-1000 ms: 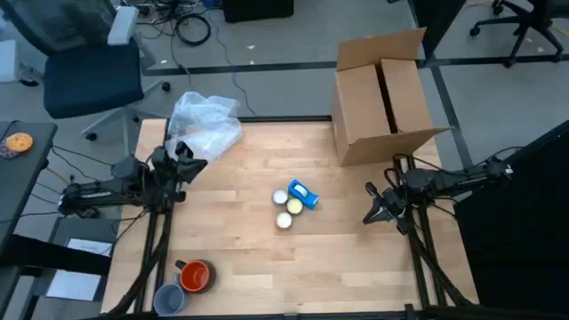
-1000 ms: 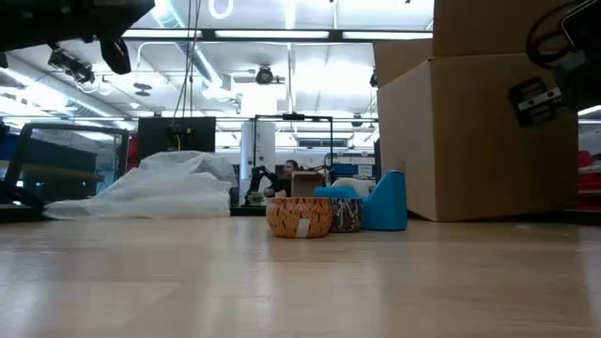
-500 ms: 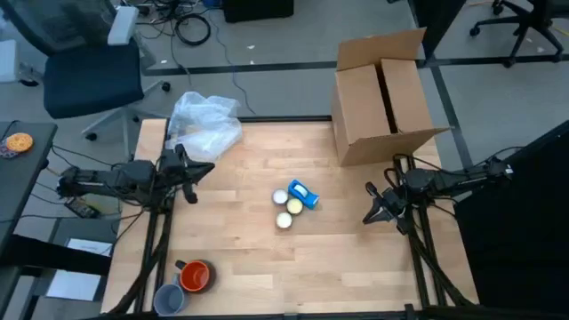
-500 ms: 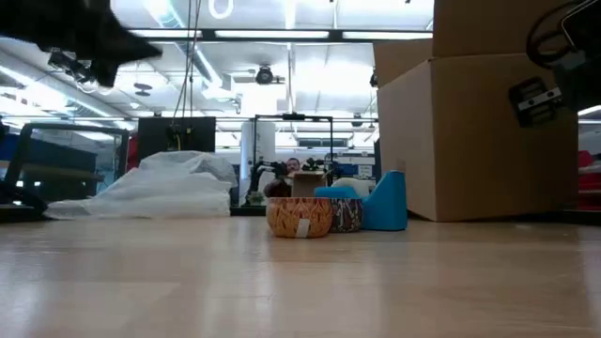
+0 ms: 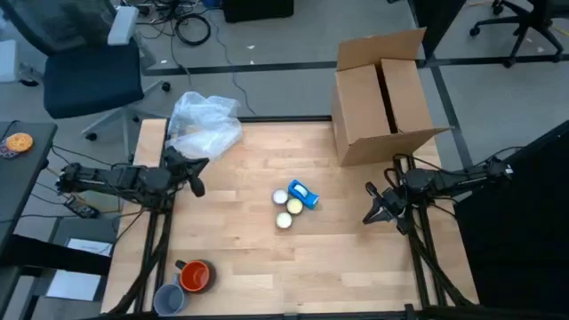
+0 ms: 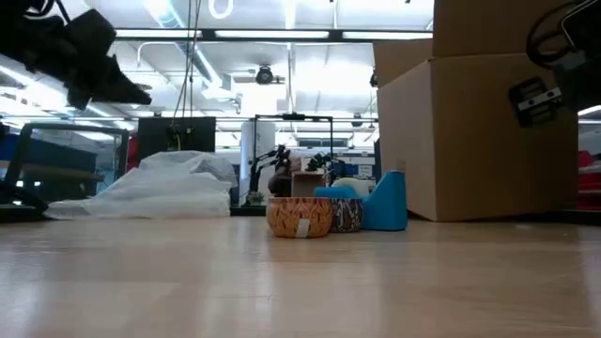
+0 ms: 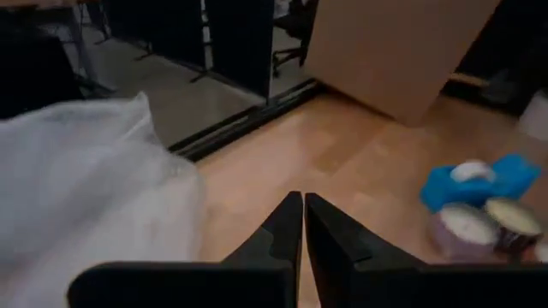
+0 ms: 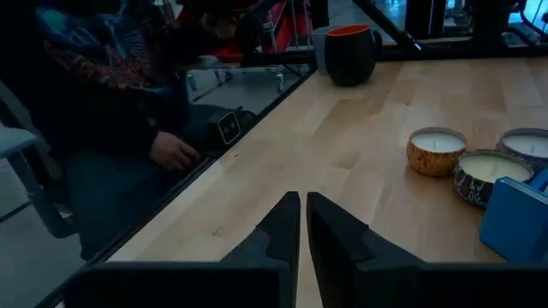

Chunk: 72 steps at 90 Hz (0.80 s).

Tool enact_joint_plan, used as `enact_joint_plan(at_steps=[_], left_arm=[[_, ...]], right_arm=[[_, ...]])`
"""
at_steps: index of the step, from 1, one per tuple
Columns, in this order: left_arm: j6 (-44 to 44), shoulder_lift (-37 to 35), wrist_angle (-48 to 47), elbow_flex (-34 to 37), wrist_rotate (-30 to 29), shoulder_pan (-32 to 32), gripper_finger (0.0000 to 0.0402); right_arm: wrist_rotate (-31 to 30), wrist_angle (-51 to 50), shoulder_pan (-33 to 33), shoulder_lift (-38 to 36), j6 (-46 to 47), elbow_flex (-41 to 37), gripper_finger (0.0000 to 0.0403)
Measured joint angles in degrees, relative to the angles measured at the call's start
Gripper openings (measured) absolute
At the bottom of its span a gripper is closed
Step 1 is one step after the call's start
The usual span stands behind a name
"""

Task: Wrap mug
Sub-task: Prepare the transparent bubble wrap

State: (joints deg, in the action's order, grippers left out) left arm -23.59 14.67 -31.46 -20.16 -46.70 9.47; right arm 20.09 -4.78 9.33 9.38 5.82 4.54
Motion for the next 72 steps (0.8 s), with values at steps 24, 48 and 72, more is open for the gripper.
enact_joint_plan(at_steps=[24, 48, 72], left_arm=[[-0.8, 3.1, -0.3, 0.6, 0.0, -0.1, 0.0076], [0.8, 12.2, 4.6, 0.6, -3.6, -3.9, 0.0178], [-5.4, 26.9, 6.4, 0.1, -3.8, -8.9, 0.0203]], right_arm=[[0.0, 0.0, 0.0, 0.0, 0.0, 0.0, 0.0003], [0.0, 0.0, 0.0, 0.0, 0.0, 0.0, 0.0003], [0.0, 0.0, 0.0, 0.0, 0.0, 0.0, 0.0003]])
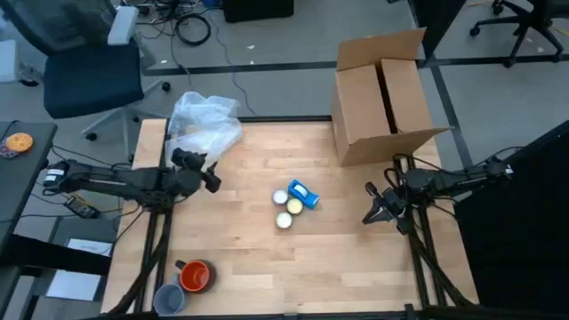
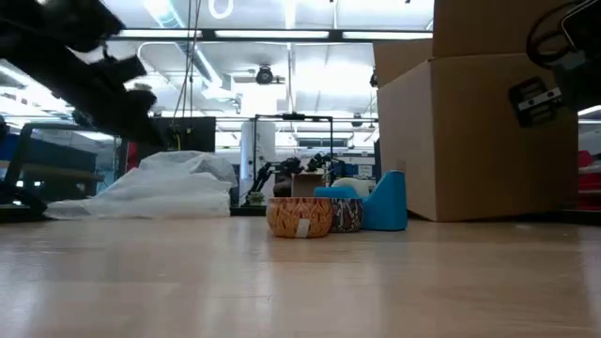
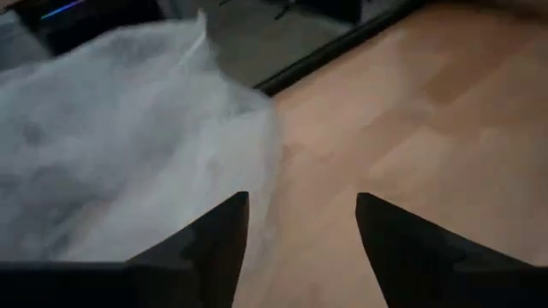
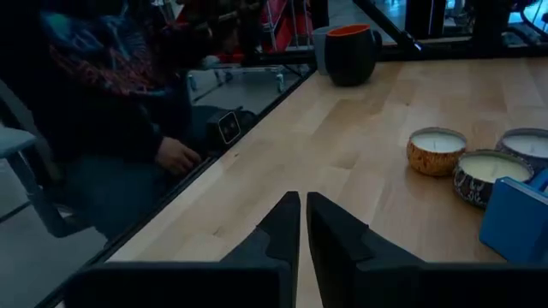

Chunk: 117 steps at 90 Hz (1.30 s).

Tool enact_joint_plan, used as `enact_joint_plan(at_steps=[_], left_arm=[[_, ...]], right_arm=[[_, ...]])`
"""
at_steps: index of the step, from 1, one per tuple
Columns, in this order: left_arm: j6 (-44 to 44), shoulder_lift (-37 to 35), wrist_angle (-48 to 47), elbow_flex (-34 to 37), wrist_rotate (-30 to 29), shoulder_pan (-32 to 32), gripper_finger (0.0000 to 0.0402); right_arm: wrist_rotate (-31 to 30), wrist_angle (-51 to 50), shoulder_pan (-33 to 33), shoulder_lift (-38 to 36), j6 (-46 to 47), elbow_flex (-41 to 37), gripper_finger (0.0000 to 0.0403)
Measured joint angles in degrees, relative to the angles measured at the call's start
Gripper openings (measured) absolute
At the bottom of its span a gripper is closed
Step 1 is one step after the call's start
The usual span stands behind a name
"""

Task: Wrap mug
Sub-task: Prepare the transparent bubble wrap

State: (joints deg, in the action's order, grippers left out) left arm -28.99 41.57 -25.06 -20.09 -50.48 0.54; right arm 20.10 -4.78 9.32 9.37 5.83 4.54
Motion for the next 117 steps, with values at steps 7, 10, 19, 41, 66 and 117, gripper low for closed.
enact_joint_plan(at_steps=[7, 10, 19, 41, 66, 117], left_arm=[[1.2, 4.4, -0.1, -1.6, -1.8, -1.0, 0.0203], [2.2, 6.3, -0.1, -2.6, -2.9, -1.3, 0.0204], [4.6, 11.2, -0.5, -5.1, -4.0, -2.2, 0.0204], [4.5, 22.0, -1.9, -11.2, 3.1, -8.3, 0.0204], [10.0, 30.9, -1.6, -14.5, 3.8, -17.1, 0.0204], [26.0, 36.6, 8.1, -14.5, -1.8, -24.2, 0.0029]], right_arm=[[0.0, 0.0, 0.0, 0.0, 0.0, 0.0, 0.0003], [0.0, 0.0, 0.0, 0.0, 0.0, 0.0, 0.0003], [0.0, 0.0, 0.0, 0.0, 0.0, 0.0, 0.0003], [0.0, 0.3, 0.0, 0.0, 0.0, 0.0, 0.0003], [0.0, 0.8, 0.0, 0.0, 0.0, 0.0, 0.0003], [0.0, 1.7, 0.0, 0.0, 0.0, 0.0, 0.0003]])
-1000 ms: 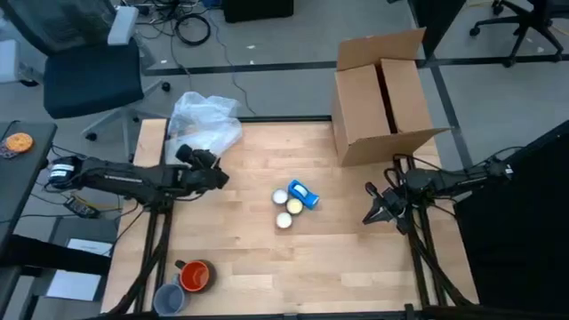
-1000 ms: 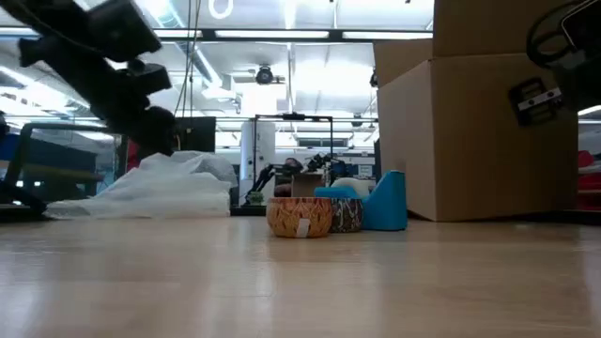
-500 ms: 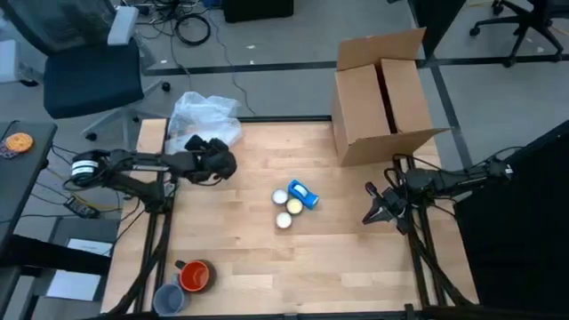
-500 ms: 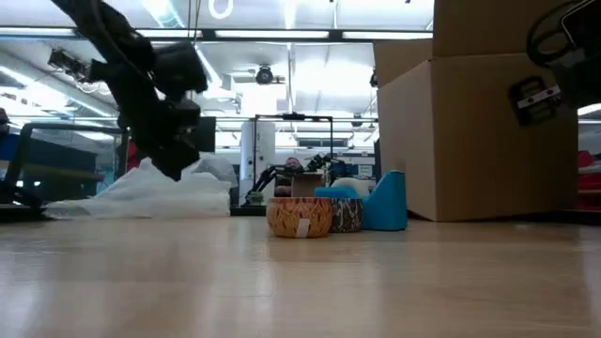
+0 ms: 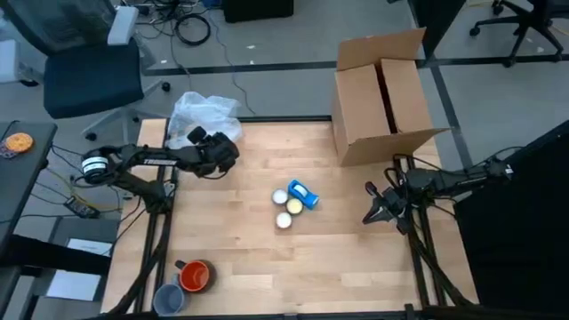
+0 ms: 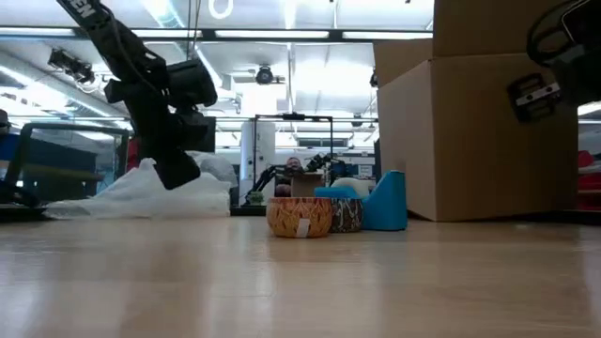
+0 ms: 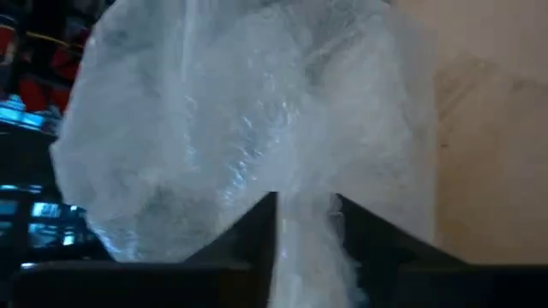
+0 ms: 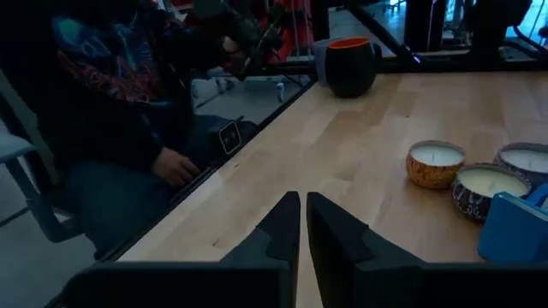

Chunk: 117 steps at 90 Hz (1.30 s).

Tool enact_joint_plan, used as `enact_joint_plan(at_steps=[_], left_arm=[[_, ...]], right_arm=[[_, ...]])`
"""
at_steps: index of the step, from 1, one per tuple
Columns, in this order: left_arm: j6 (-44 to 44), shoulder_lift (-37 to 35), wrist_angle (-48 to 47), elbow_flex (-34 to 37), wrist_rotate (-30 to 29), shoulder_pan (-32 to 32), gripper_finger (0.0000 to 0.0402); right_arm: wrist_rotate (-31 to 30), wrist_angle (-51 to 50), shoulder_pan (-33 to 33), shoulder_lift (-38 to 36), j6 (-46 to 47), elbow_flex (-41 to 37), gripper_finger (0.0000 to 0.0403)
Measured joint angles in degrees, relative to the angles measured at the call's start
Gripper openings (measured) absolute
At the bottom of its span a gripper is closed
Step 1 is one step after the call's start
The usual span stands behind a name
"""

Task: Wrap mug
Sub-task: Prepare the transparent bubble wrap

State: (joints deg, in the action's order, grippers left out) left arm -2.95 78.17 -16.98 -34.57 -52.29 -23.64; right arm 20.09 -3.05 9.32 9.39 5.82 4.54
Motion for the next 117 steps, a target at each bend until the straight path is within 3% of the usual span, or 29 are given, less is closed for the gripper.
enact_joint_plan(at_steps=[11, 29, 50, 66, 84, 105, 117], left_arm=[[0.1, -0.6, 0.2, 0.0, 0.4, 0.5, 0.0007], [-2.0, -4.0, 0.2, -1.2, 8.3, 7.0, 0.0], [-3.4, -9.1, 3.8, -7.3, 15.6, 20.3, 0.0], [-3.5, -11.8, 13.6, -9.1, 23.7, 32.6, 0.0], [-4.2, -14.8, 24.4, -9.4, 27.1, 43.1, 0.0], [-3.6, -26.4, 30.4, -9.4, 27.7, 47.4, 0.0], [-6.1, -35.0, 34.5, -9.4, 35.7, 48.5, 0.0]], right_arm=[[0.0, 0.0, 0.0, 0.0, 0.0, 0.0, 0.0003], [0.0, 0.0, 0.0, 0.0, 0.0, 0.0, 0.0003], [0.0, 0.0, 0.0, 0.0, 0.0, 0.0, 0.0003], [0.0, 0.0, 0.0, 0.0, 0.0, 0.0, 0.0003], [0.0, 0.0, 0.0, 0.0, 0.0, 0.0, 0.0003], [0.0, 0.0, 0.0, 0.0, 0.0, 0.0, 0.0003], [0.0, 0.0, 0.0, 0.0, 0.0, 0.0, 0.0003]])
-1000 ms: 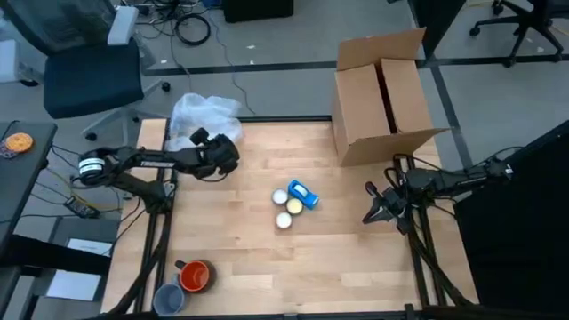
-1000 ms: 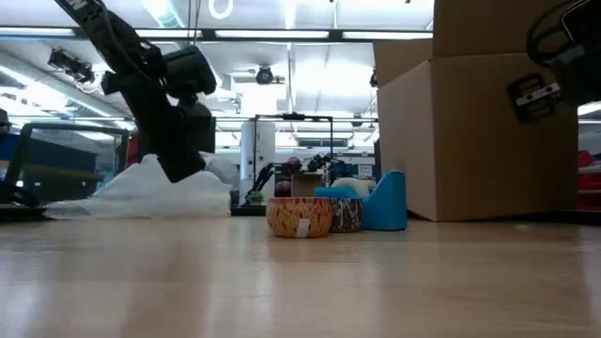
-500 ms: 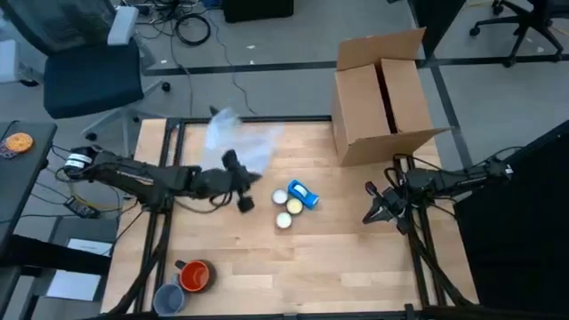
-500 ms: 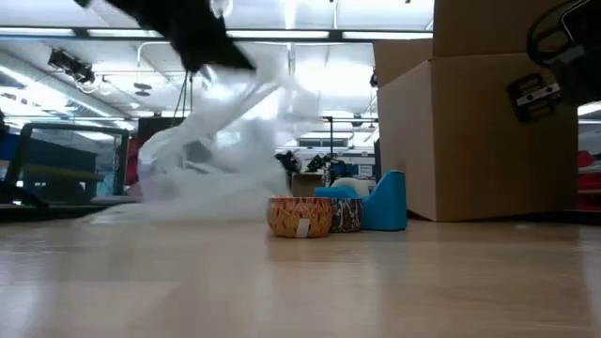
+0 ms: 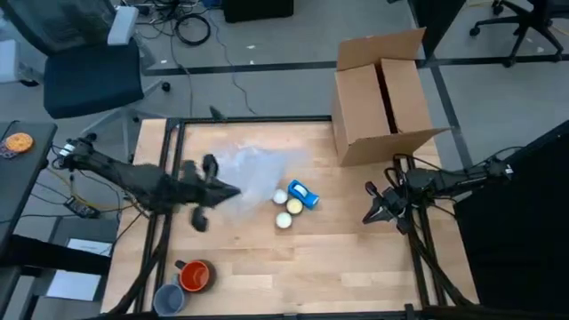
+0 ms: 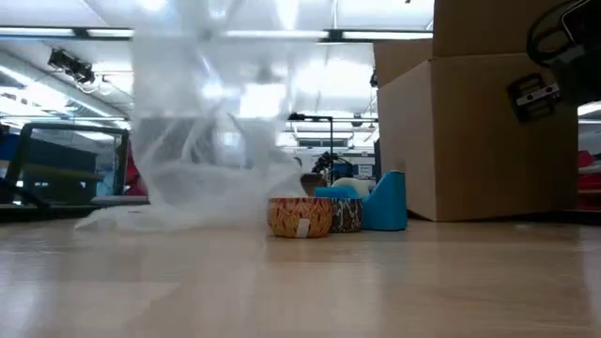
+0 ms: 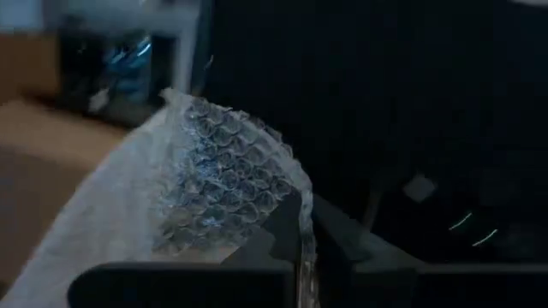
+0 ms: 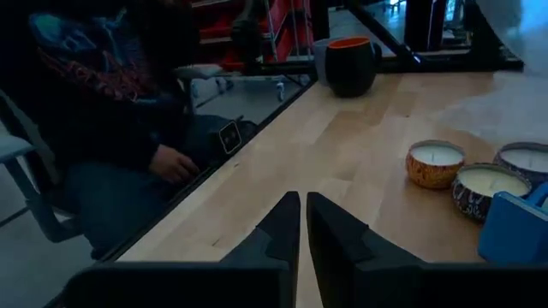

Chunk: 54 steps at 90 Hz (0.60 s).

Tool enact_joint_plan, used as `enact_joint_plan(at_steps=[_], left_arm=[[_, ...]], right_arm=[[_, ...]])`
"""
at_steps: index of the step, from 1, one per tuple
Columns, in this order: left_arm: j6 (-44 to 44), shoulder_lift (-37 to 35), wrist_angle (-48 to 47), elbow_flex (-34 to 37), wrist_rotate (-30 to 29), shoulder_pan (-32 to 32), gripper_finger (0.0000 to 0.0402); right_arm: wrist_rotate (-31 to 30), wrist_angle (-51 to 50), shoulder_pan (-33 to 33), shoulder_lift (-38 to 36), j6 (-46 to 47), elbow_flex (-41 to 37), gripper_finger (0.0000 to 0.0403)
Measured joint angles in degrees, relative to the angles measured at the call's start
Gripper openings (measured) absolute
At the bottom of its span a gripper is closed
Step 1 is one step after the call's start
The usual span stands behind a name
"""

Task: Wrap mug
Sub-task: Prepare the transparent bubble wrap

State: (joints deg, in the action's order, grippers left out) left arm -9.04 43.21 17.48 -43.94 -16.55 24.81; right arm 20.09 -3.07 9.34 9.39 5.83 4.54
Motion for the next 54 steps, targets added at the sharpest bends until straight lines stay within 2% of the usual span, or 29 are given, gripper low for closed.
enact_joint_plan(at_steps=[18, 27, 37, 47, 54], left_arm=[[-0.4, -8.6, 10.1, -0.1, 21.8, 1.6, 0.0], [-0.1, -9.4, 18.6, -0.1, 28.4, 2.0, 0.0], [3.2, -9.3, 25.7, -0.1, 27.5, 2.0, 0.0], [8.5, -8.2, 28.8, -0.1, 19.3, 1.9, 0.0], [8.9, -6.1, 31.1, -0.1, 14.8, 1.8, 0.0]], right_arm=[[0.0, 0.0, 0.0, 0.0, 0.0, 0.0, 0.0003], [0.0, 0.0, 0.0, 0.0, 0.0, 0.0, 0.0003], [0.0, 0.0, 0.0, 0.0, 0.0, 0.0, 0.0003], [0.0, 0.0, 0.0, 0.0, 0.0, 0.0, 0.0003], [0.0, 0.0, 0.0, 0.0, 0.0, 0.0, 0.0003]])
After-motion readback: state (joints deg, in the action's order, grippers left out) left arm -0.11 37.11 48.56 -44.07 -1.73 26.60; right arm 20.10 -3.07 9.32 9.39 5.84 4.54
